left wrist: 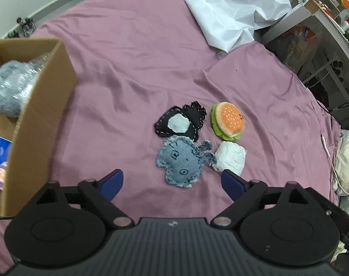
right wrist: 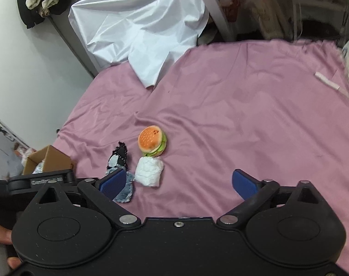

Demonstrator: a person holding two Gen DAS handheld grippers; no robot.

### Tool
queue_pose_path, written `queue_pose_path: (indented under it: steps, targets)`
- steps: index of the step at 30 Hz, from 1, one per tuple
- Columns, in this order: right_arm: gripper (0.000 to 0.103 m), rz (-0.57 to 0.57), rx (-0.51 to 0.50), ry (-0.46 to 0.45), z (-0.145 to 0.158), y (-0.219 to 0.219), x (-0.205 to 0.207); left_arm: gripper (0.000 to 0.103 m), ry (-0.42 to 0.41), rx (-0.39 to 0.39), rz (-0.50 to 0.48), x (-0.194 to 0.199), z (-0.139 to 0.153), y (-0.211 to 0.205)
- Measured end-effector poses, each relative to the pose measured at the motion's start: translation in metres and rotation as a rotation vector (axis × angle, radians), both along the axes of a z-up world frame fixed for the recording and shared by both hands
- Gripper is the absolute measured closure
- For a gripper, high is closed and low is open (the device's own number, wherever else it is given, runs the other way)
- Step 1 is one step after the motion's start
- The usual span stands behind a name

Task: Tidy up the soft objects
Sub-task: 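Move the left tool toward the grey-blue denim plush, then grasp the denim plush with the left gripper while the right gripper grasps the white pouch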

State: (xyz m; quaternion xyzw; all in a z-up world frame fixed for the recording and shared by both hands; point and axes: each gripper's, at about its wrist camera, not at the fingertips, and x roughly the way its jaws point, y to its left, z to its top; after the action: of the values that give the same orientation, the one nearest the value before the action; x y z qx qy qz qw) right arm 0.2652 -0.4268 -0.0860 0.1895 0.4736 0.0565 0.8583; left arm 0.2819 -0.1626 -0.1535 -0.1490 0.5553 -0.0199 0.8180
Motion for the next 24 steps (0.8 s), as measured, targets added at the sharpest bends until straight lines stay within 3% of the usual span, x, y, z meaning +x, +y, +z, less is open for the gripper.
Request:
queue_pose_path:
  steps: [13, 16, 18, 20, 21, 24]
  targets:
    - [0.009, 0.002, 0.000, 0.034, -0.018, 0.003, 0.021, 0.024, 0.041, 0.012, 0.038, 0.026, -0.034, -0.011]
    - [0.010, 0.027, 0.023, 0.054, -0.022, 0.009, 0.029, 0.036, 0.059, -0.020, 0.045, 0.031, -0.041, -0.010]
    - [0.010, 0.045, 0.045, 0.067, -0.026, 0.014, 0.034, 0.054, 0.066, -0.049, 0.055, 0.033, -0.045, -0.009]
    - [0.011, 0.052, 0.070, 0.074, -0.031, 0.019, 0.038, 0.061, 0.062, -0.048, 0.062, 0.034, -0.046, -0.008]
    - [0.014, 0.052, 0.081, 0.083, -0.035, 0.020, 0.040, 0.070, 0.059, -0.050, 0.062, 0.034, -0.046, -0.008]
    - [0.023, 0.041, 0.111, 0.117, -0.046, 0.024, 0.045, 0.074, 0.057, -0.063, 0.063, 0.035, -0.045, -0.006]
